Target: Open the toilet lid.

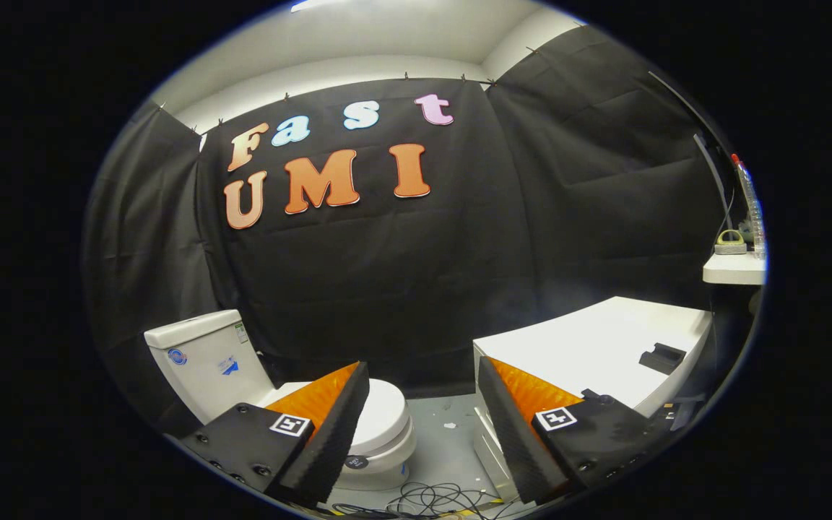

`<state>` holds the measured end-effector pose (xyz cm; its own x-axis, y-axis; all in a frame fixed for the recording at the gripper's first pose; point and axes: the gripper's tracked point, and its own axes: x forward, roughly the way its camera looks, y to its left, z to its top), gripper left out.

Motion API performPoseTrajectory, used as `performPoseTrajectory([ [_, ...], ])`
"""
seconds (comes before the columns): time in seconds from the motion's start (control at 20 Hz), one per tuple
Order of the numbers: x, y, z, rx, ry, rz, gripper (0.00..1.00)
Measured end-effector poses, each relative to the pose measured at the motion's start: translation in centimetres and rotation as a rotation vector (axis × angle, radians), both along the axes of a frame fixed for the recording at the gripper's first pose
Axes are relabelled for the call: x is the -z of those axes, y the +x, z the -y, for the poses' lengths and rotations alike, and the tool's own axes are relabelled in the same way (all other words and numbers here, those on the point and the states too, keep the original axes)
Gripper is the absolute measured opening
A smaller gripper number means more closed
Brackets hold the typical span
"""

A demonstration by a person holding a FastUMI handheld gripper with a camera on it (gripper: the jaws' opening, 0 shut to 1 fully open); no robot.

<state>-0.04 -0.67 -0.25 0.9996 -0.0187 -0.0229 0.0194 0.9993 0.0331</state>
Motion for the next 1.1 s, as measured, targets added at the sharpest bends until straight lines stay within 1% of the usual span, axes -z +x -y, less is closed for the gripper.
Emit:
performPoseTrajectory([
  [0.4, -0.3, 0.0, -0.1, -0.005, 0.007, 0.010, 0.97],
  [0.65, -0.9, 1.8, -1.1, -0.028, -0.012, 0.020, 0.98],
  [0.8, -2.9, 3.3, -1.8, -0.029, -0.045, 0.049, 0.98],
  [0.9, -4.2, 4.5, -3.2, -0.051, -0.040, 0.073, 0.98],
  [0.95, -4.7, 5.1, -4.3, -0.076, -0.036, 0.079, 0.98],
  [1.1, -5.5, 6.9, -6.5, -0.114, -0.054, 0.093, 0.98],
])
